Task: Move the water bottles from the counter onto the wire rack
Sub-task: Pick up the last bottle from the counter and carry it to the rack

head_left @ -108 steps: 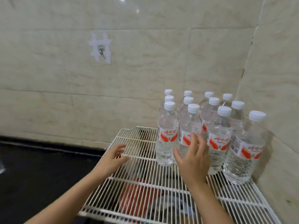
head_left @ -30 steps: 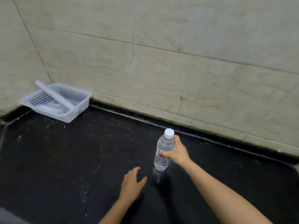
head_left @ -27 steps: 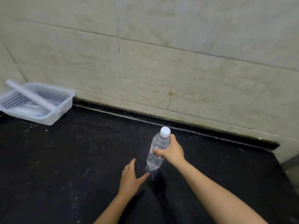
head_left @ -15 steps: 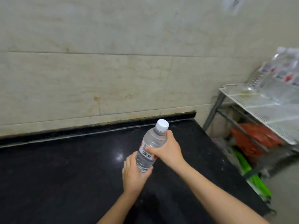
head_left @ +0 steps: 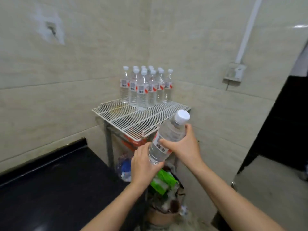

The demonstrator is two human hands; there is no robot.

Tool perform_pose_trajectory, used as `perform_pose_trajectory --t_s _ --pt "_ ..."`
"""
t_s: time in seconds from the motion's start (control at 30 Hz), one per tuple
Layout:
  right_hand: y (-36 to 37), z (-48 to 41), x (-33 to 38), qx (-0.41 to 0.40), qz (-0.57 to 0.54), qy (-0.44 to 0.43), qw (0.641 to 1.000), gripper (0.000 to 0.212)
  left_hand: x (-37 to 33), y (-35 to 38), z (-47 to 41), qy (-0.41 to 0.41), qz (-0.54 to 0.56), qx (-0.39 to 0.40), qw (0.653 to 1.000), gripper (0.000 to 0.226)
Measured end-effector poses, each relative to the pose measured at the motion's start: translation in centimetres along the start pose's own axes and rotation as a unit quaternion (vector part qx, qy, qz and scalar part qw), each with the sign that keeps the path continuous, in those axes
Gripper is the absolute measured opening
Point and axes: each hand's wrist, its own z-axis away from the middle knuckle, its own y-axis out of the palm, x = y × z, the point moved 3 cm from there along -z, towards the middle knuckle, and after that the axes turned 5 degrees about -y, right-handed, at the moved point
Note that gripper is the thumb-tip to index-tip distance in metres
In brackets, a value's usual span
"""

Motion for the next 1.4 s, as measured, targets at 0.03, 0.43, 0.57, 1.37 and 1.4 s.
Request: perform_pose_trajectory --t_s 0.03,0.43,0.57,1.37,1.4 --pt "-2.2 -1.0 -0.6 -0.02 0.004 0.002 1.0 0.065 -1.7 1.8 -0.9 0.023 -0.018 0.013 0.999 0.072" --pt "-12.7 -17.4 -9.3 -0.11 0.069 0.045 0.991 0.058 -6.5 13.9 -16.0 0.099 -0.304 0.052 0.946 0.068" --pt "-11.6 -24.8 -11.2 -0.099 0.066 0.026 0.993 0.054 -5.3 16.7 -21.8 0.039 -0.334 0.022 0.941 0.07" --pt "3.5 -52.0 -17.8 0.115 0.105 -0.041 0.987 0.09 -0.9 22.1 -22.0 -0.089 -0.487 -0.035 0.868 0.069" --pt "3.5 -51.8 -17.7 0.121 0.104 -0.048 0.986 0.089 -1.0 22.2 -21.3 -0.103 -0.488 -0.062 0.865 0.07"
